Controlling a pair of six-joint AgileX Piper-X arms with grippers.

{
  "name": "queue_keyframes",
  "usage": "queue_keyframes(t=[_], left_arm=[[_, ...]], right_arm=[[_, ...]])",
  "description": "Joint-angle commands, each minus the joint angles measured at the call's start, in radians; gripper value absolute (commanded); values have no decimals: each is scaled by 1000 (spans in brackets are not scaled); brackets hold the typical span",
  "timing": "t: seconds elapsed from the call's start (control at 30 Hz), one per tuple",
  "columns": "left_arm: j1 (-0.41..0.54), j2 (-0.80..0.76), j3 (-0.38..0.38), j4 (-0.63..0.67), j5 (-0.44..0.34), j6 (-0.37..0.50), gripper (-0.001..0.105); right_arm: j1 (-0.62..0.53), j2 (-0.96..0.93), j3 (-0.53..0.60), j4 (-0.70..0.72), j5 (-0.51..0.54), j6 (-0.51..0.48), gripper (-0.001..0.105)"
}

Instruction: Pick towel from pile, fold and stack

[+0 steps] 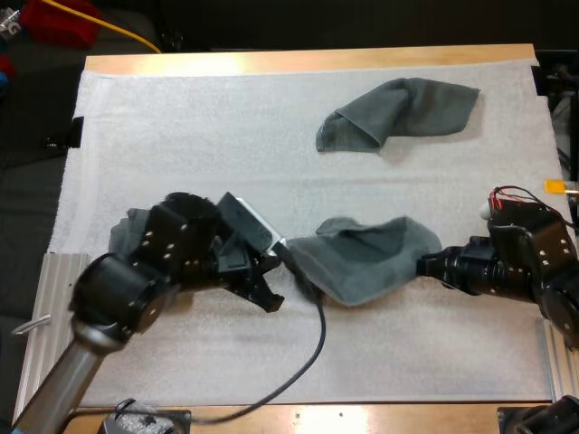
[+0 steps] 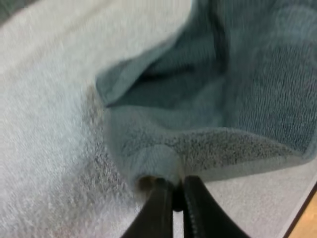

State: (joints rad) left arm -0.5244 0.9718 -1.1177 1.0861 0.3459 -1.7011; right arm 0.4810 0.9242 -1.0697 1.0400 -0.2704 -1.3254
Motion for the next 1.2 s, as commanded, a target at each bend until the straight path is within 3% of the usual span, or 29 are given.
queue_keyframes(t=[0.0,0.17,0.4,0.5,0.67,0.77,0.9,1.03,1.17], left_arm=[[-7,-12,-24,12,-6,-7,0],[-7,-21,-84,61,-6,-7,0],[-7,-21,-99,119,18,-7,0],[-7,-21,-84,121,90,-7,14],[-19,-21,-32,119,133,7,54],[-82,-19,26,115,137,9,60],[-248,-19,96,48,50,-1,58],[-393,-17,102,-54,-131,-29,58],[-475,-13,102,-159,-188,-30,58]], right_arm=[[2,-8,-15,37,-20,-1,3],[2,-21,-59,64,-96,-1,3],[2,-37,-136,65,-101,-1,3],[2,-28,-133,87,-98,-34,3],[2,-27,-111,91,-74,-43,3],[2,-27,-88,86,-66,-43,3],[2,-27,-40,78,24,-52,3],[2,-26,48,36,190,-102,3],[2,-25,143,-77,328,-114,3]])
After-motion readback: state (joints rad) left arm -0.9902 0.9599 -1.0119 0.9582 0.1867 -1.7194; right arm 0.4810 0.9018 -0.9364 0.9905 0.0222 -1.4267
